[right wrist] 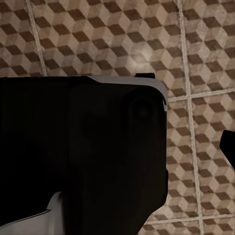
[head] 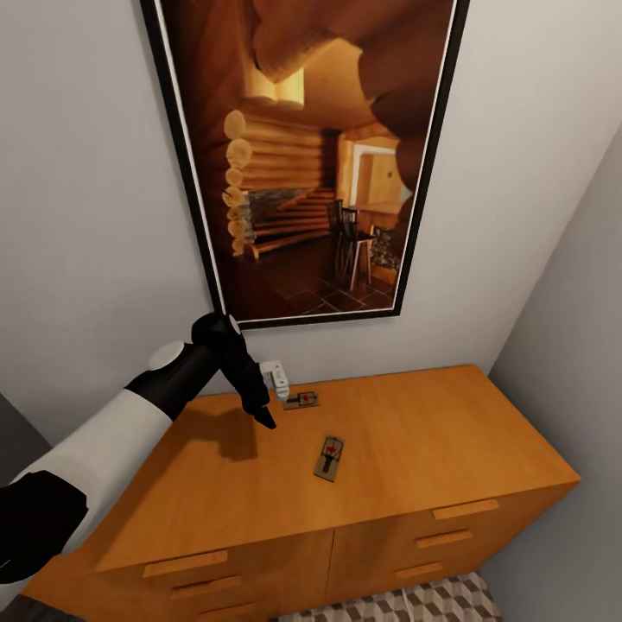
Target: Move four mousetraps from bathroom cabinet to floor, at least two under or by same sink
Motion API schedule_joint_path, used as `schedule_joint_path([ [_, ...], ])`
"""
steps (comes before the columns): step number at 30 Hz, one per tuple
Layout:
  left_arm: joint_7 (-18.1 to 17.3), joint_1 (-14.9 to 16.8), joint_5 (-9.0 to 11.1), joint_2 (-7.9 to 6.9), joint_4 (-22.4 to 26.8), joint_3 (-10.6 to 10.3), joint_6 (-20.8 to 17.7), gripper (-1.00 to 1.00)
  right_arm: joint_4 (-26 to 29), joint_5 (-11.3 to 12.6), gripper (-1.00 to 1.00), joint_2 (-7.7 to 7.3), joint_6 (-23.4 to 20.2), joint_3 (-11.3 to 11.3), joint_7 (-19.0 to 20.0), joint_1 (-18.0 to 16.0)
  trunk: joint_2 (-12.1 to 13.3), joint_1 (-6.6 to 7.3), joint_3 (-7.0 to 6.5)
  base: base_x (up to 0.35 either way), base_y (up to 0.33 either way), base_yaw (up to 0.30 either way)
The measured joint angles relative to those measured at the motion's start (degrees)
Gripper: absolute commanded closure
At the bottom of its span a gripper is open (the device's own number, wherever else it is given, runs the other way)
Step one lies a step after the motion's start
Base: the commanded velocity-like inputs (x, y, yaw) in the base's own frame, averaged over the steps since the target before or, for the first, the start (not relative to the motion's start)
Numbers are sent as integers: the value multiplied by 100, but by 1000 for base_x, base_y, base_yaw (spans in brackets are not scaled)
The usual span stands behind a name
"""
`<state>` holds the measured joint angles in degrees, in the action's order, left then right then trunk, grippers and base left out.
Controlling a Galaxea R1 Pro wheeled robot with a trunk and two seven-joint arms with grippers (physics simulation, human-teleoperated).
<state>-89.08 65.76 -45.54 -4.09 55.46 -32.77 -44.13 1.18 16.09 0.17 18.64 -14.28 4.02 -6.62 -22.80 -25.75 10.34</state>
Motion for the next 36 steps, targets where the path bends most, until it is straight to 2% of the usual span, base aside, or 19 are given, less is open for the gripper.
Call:
schedule_joint_path([
  [26,0,0,0,9,-17,1,-5,-100,2,0,-100,17,2,0,0,0,0,0,167,0,0,0],
  [36,0,1,0,7,-17,1,-3,-100,3,0,-100,31,8,0,9,0,-1,0,182,0,0,0],
])
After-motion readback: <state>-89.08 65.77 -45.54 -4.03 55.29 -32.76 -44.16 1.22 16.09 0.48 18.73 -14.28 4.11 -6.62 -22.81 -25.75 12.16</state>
